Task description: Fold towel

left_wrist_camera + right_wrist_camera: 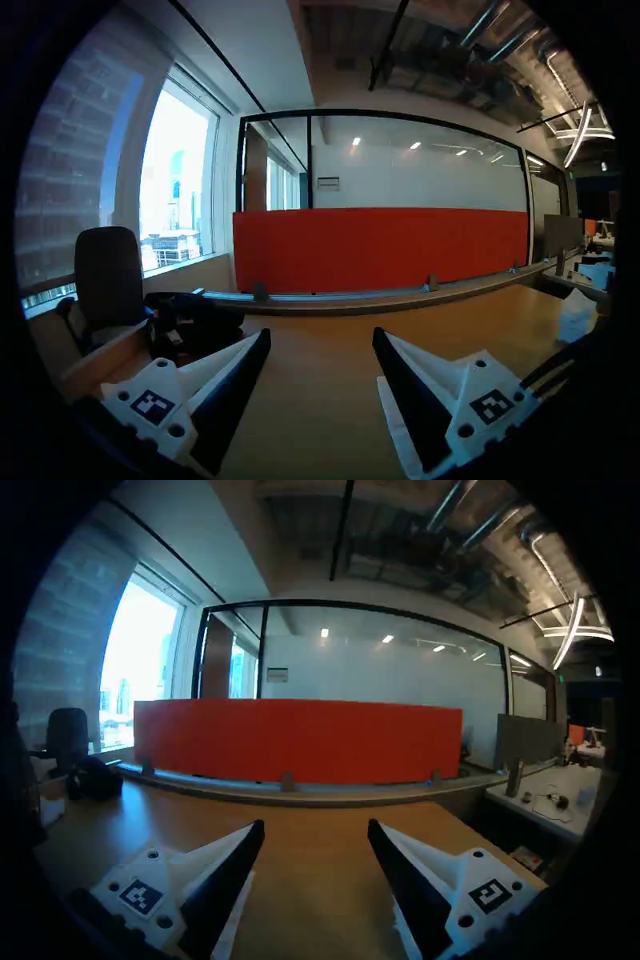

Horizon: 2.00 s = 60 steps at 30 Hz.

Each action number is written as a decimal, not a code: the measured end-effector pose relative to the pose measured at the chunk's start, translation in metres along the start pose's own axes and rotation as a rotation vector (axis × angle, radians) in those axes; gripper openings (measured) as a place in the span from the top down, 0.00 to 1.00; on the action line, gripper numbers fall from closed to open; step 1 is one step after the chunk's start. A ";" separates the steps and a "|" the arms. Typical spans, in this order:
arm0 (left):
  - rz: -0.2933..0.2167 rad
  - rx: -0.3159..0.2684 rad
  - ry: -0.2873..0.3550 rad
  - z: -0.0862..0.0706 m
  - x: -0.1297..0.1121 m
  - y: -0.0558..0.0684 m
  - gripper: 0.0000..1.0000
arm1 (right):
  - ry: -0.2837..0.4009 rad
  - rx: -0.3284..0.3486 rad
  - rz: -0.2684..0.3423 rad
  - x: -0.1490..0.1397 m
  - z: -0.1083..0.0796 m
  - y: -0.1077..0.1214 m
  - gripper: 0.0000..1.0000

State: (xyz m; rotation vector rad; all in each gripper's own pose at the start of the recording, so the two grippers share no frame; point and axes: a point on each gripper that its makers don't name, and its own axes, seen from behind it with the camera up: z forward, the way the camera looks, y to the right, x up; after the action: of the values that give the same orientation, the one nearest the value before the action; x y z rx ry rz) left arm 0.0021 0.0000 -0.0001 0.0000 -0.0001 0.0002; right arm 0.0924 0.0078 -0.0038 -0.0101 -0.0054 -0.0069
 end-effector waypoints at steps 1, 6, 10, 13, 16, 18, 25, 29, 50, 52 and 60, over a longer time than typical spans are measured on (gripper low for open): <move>0.000 0.000 0.000 0.000 0.006 0.000 0.06 | 0.001 -0.001 0.001 0.007 0.000 0.000 0.00; 0.002 -0.003 -0.004 -0.002 0.036 0.001 0.06 | 0.003 -0.005 0.005 0.045 -0.002 0.001 0.00; -0.002 -0.008 -0.017 -0.003 0.052 0.004 0.06 | 0.006 0.000 0.010 0.068 -0.003 0.000 0.00; 0.001 -0.019 -0.027 -0.004 0.061 0.007 0.06 | 0.005 0.004 0.010 0.080 -0.005 0.000 0.00; 0.016 -0.029 -0.035 -0.004 0.067 0.009 0.06 | -0.001 0.012 0.009 0.087 -0.006 -0.002 0.00; 0.028 -0.034 -0.040 -0.004 0.069 0.010 0.06 | -0.006 0.021 0.008 0.089 -0.006 -0.004 0.00; 0.052 -0.081 -0.059 -0.004 0.077 0.022 0.06 | -0.018 0.059 -0.011 0.098 -0.008 -0.014 0.00; 0.068 -0.109 -0.063 -0.005 0.083 0.028 0.06 | -0.015 0.080 -0.024 0.105 -0.006 -0.018 0.00; 0.097 -0.321 -0.173 -0.007 0.065 0.068 0.06 | -0.127 0.300 -0.162 0.096 -0.012 -0.060 0.00; 0.097 -0.347 -0.188 -0.006 0.062 0.072 0.06 | -0.148 0.331 -0.173 0.093 -0.014 -0.066 0.00; 0.128 -0.412 -0.221 -0.006 0.055 0.081 0.06 | -0.234 0.432 -0.224 0.075 -0.021 -0.084 0.00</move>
State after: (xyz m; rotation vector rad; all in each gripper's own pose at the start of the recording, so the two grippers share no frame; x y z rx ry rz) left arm 0.0574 0.0806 -0.0062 -0.4124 -0.2210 0.1278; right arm 0.1666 -0.0773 -0.0235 0.4221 -0.2420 -0.2283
